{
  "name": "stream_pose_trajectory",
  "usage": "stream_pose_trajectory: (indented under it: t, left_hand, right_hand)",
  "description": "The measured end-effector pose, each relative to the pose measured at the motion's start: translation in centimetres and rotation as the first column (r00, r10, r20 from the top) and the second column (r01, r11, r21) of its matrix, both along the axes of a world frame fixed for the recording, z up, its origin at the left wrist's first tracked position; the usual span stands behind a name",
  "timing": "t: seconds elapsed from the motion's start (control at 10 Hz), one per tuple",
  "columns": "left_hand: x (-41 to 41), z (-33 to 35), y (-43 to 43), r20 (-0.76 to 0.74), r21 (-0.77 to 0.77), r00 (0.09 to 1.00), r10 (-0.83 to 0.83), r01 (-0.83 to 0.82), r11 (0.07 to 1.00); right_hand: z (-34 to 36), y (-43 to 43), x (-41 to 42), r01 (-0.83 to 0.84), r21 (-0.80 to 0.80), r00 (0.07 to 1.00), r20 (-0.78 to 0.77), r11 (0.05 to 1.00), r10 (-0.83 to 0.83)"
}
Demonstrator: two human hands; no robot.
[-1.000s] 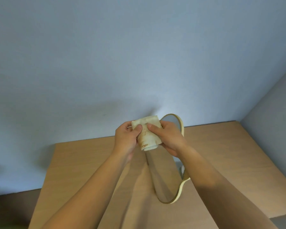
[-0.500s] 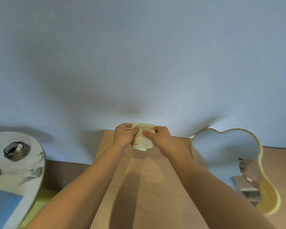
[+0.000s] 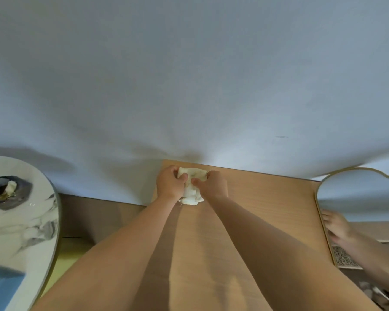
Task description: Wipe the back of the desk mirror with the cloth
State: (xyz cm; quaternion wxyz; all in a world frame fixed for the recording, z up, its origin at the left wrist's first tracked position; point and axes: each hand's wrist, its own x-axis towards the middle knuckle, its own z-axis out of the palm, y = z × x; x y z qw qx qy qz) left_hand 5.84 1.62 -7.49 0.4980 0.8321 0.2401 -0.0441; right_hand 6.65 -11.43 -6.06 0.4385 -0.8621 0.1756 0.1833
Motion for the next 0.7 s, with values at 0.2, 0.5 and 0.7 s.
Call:
stream_pose_trajectory:
  t: [0.2,0.5,0.7]
  left_hand:
    - [0.4,-1.7,-0.1,0.033,0.137,0.997,-0.066,0.061,0.989]
    - [-0.3,1.0,0.3,-0.153,0.372,0.984,-0.094,0.146,0.917]
    - [-2.8,7.3,-0.5,0.152,0.541,0.954,-0.258,0.138,0.83]
  right_hand:
    - [-1.3,0.8,0.3,0.045,-0.095,0.998,-0.044,0.994,-0.05]
    - [1.6,0.8,-0.7,-0.097,-0.346,0.995,-0.016,0.933,0.098]
    - [8.6,-2.8,-2.5,-0.168,-0.663,0.849,0.28,0.73,0.449]
